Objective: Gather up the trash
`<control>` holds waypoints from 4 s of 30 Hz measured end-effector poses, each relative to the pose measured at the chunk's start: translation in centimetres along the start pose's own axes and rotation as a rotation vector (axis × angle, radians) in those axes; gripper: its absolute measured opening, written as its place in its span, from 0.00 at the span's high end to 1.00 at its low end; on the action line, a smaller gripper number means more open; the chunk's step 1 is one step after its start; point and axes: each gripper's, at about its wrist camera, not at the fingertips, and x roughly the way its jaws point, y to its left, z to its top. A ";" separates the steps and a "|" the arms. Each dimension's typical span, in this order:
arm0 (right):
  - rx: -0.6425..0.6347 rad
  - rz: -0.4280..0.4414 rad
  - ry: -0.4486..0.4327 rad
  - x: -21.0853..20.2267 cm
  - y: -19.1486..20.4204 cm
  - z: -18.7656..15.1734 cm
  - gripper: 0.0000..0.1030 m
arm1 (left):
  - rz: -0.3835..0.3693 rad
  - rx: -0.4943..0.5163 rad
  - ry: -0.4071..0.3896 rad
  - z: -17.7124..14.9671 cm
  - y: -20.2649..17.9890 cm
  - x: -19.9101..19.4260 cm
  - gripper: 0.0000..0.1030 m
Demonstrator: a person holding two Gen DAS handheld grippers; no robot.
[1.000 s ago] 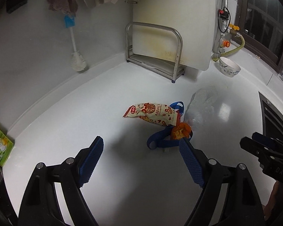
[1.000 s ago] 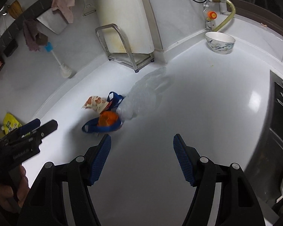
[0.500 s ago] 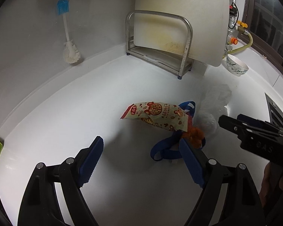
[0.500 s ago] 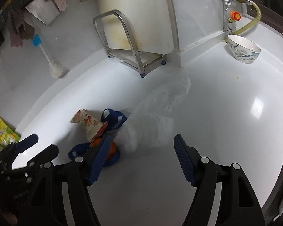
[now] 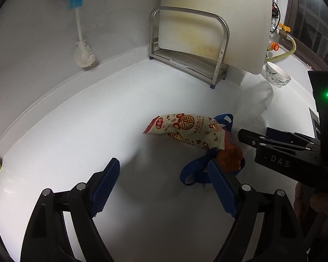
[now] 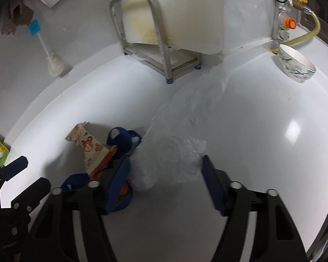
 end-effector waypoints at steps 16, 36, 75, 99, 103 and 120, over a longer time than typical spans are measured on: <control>0.095 0.030 -0.094 -4.2 -2.7 -1.0 0.90 | -0.012 -0.015 -0.001 1.3 -0.5 0.9 0.21; 0.187 -0.010 -0.095 -7.4 -5.2 -5.8 0.90 | -0.046 0.090 -0.069 0.3 -5.1 1.3 0.30; 0.226 0.006 -0.103 -8.3 -6.3 -7.9 0.90 | -0.111 0.131 -0.120 -1.4 -7.1 0.4 0.97; 0.226 0.026 -0.102 -8.6 -6.0 -8.2 0.90 | -0.065 0.157 -0.098 -1.4 -7.2 1.7 0.90; 0.226 0.028 -0.097 -8.4 -6.0 -8.1 0.90 | -0.056 0.150 -0.100 -1.5 -7.1 1.7 0.79; 0.226 0.032 -0.088 -8.0 -6.0 -8.0 0.90 | -0.047 0.164 -0.082 -1.1 -7.6 3.4 0.76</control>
